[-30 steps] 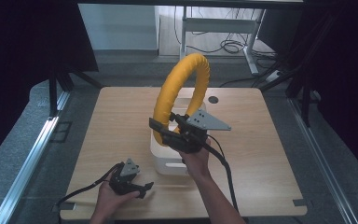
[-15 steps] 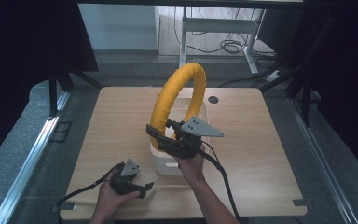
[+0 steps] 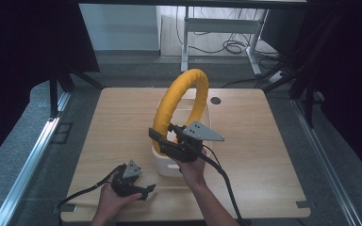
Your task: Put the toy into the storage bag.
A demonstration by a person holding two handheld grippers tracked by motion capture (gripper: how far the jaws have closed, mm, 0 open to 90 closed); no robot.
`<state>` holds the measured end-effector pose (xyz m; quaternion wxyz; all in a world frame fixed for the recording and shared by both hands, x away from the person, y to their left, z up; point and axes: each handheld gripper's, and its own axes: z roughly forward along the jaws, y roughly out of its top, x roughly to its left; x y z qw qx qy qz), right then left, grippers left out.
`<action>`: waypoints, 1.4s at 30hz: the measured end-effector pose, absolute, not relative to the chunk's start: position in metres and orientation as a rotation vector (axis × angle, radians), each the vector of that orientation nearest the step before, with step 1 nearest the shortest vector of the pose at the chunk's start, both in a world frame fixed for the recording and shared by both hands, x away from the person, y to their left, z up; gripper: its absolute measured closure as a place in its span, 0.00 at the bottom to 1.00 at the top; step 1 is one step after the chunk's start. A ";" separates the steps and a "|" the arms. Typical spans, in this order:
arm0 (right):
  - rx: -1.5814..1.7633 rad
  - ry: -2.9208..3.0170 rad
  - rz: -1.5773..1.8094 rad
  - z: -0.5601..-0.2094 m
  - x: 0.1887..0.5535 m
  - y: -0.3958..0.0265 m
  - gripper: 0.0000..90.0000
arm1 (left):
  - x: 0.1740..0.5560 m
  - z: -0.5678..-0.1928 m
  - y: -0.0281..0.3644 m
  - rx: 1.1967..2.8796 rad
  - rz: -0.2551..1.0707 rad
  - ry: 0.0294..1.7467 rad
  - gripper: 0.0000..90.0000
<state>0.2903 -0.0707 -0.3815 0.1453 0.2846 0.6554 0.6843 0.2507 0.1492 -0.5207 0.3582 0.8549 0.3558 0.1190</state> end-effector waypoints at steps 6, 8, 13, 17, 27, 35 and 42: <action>0.838 1.892 1.966 -0.388 0.293 -0.071 0.53 | 0.251 -0.521 0.149 2.207 0.305 0.921 0.16; 0.849 1.895 1.969 -0.390 0.293 -0.070 0.53 | 0.251 -0.521 0.149 2.207 0.305 0.921 0.16; 0.868 1.908 1.971 -0.395 0.295 -0.071 0.53 | 0.251 -0.521 0.149 2.207 0.304 0.920 0.15; 0.863 1.913 1.968 -0.397 0.295 -0.071 0.53 | 0.251 -0.521 0.149 2.211 0.300 0.919 0.15; 0.859 1.911 1.963 -0.402 0.293 -0.073 0.52 | 0.251 -0.522 0.148 2.212 0.298 0.919 0.15; 0.852 1.935 1.929 -0.406 0.290 -0.073 0.52 | 0.251 -0.522 0.148 2.214 0.294 0.919 0.15; 0.855 1.941 1.928 -0.408 0.289 -0.076 0.52 | 0.251 -0.523 0.147 2.215 0.290 0.920 0.15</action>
